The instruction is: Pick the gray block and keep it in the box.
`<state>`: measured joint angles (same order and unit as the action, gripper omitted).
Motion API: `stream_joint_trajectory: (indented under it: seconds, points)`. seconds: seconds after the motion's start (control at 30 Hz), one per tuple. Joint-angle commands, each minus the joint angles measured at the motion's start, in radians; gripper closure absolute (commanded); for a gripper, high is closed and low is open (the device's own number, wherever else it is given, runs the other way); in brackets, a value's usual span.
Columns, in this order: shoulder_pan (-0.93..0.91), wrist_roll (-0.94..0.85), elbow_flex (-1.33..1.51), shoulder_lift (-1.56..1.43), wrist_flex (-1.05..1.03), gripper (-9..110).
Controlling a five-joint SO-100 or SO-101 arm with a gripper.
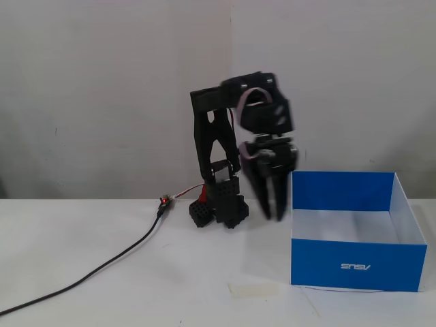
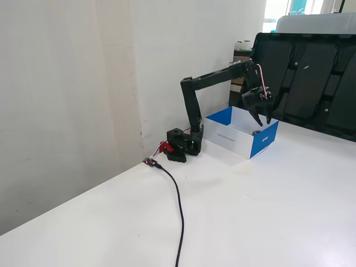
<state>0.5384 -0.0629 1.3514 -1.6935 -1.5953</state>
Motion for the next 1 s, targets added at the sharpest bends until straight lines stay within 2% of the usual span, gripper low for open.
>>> stream_joint_trajectory:
  seconds: [0.0, 0.4, 0.5, 0.97]
  points:
    - [-0.166, -0.044, 0.071, -0.13, 0.078, 97]
    - [-0.52, 0.021, 0.551, -0.37, 0.354, 97]
    - [-0.555, 0.025, 0.689, -0.472, 0.425, 101]
    - [-0.611, 0.117, 1.155, -0.861, 0.606, 101]
